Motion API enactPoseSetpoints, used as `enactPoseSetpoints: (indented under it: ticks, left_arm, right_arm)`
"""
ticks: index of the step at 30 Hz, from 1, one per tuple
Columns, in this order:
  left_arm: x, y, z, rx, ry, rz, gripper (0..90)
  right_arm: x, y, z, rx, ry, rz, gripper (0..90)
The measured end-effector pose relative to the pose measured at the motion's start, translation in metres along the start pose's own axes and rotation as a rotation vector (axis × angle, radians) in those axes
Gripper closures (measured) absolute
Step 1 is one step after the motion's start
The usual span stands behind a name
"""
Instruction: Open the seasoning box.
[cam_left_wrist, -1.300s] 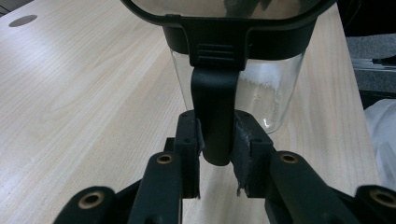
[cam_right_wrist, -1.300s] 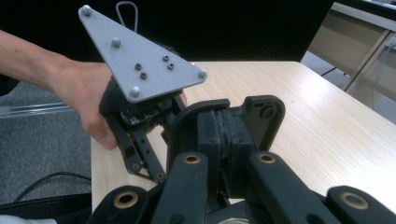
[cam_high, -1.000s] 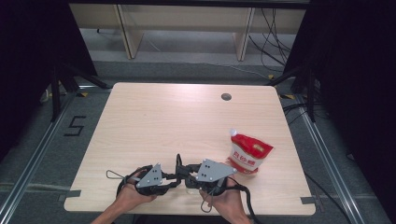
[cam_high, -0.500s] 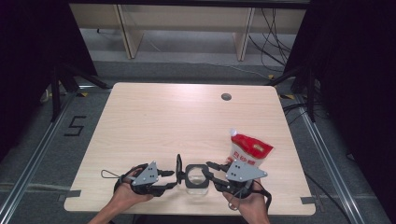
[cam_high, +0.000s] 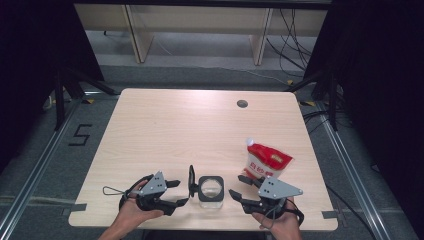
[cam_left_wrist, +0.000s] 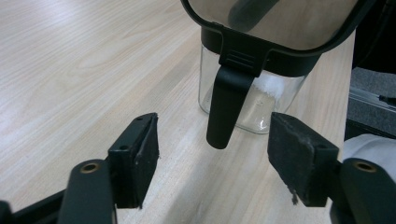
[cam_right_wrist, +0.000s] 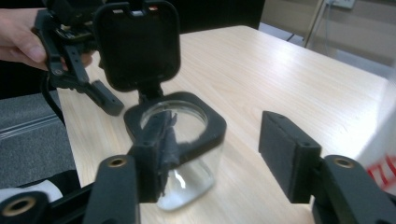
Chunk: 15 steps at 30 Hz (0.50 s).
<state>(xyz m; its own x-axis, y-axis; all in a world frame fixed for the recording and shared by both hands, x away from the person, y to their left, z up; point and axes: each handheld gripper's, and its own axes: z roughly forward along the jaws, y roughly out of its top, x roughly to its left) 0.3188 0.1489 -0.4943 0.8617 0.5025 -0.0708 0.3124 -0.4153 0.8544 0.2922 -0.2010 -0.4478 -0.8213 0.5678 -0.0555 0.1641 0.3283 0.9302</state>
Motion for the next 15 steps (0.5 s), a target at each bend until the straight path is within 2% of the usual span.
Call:
enactPoseSetpoints:
  ticks: [1,2,3,4,5,6,7,8,9,10,11,12,14,15]
  left_arm:
    - [0.000,0.000,0.000,0.001,0.005,-0.006,31.3]
    - [-0.001,0.000,0.000,-0.003,0.013,-0.033,29.1]
    - [0.001,0.001,-0.001,0.013,0.012,-0.021,26.7]
    - [-0.001,0.001,0.000,-0.006,0.012,-0.049,26.4]
    - [-0.001,0.001,0.000,-0.009,0.022,-0.051,25.1]
    - [-0.002,0.001,-0.001,-0.005,0.027,-0.056,24.0]
    - [-0.001,0.002,-0.002,-0.004,0.023,-0.038,23.7]
    - [-0.002,0.001,-0.002,-0.013,0.032,-0.054,23.7]
    - [-0.002,0.001,-0.002,-0.015,0.039,-0.069,23.7]
    - [-0.002,0.001,-0.004,-0.004,0.060,-0.072,23.7]
    - [-0.001,0.001,-0.003,-0.018,0.057,-0.091,23.7]
    - [-0.001,0.001,-0.004,-0.019,0.071,-0.088,23.7]
    - [0.001,0.000,-0.005,-0.022,0.071,-0.093,23.6]
    - [0.001,0.000,-0.006,-0.015,0.077,-0.090,23.7]
  right_arm:
    - [-0.001,-0.002,-0.003,0.005,-0.006,0.011,43.5]
    - [-0.002,-0.004,-0.004,0.001,-0.009,0.018,42.4]
    - [-0.003,-0.006,-0.006,-0.006,-0.017,0.027,41.5]
    - [-0.004,-0.008,-0.009,-0.005,-0.020,0.040,40.4]
    - [-0.004,-0.010,-0.012,0.005,-0.009,0.050,39.2]
    - [-0.004,-0.012,-0.014,-0.001,-0.017,0.054,38.7]
    - [-0.004,-0.015,-0.016,-0.006,-0.034,0.064,37.7]
    - [-0.004,-0.016,-0.019,0.015,-0.022,0.075,36.3]
    - [-0.006,-0.019,-0.020,0.015,-0.024,0.057,35.3]
    - [-0.006,-0.021,-0.021,0.006,-0.023,0.065,34.4]
    - [-0.007,-0.023,-0.024,0.019,-0.028,0.062,33.4]
    - [-0.005,-0.024,-0.025,0.027,-0.019,0.089,33.0]
    - [-0.006,-0.027,-0.029,0.013,-0.044,0.072,31.4]
    - [-0.005,-0.027,-0.031,0.028,-0.050,0.096,31.3]
